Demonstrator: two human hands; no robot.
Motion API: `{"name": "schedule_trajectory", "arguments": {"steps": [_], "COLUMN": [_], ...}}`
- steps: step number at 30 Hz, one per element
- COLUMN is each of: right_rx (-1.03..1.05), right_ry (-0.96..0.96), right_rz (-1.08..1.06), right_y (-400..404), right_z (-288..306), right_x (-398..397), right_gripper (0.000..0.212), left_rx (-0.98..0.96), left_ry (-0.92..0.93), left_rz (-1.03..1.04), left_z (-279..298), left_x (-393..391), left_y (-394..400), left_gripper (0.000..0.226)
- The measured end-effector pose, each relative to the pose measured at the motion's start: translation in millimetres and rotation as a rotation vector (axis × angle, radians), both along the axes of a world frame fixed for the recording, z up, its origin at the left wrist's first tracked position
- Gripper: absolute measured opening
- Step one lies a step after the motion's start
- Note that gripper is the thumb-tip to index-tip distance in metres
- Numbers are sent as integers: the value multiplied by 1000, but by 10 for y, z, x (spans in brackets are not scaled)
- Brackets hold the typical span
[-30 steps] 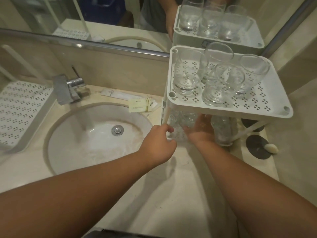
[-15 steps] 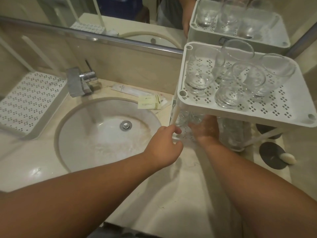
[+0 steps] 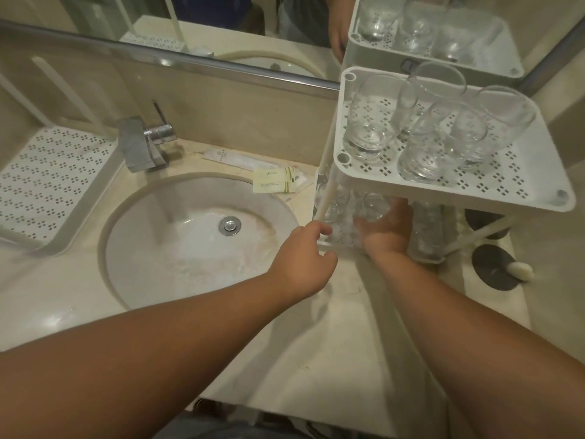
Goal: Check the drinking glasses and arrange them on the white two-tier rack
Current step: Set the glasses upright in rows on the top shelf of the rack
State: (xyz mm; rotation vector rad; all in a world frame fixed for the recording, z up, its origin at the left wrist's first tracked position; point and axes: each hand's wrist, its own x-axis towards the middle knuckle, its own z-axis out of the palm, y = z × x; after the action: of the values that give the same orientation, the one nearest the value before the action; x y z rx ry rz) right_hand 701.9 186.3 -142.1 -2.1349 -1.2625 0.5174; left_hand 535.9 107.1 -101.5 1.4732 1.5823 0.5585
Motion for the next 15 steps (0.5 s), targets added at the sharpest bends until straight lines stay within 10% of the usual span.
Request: {"name": "schedule_trajectory", "arguments": {"steps": [15], "right_rx": [214], "right_ry": [104], "right_rz": [-60], "right_y": [-819], "right_z": [394], "right_x": [-234], "right_gripper": [83], "left_rx": [64], "left_ry": [-107], "left_rz": [-130], "left_z": [131], "left_x": [65], "left_y": [-22], "left_gripper": [59]}}
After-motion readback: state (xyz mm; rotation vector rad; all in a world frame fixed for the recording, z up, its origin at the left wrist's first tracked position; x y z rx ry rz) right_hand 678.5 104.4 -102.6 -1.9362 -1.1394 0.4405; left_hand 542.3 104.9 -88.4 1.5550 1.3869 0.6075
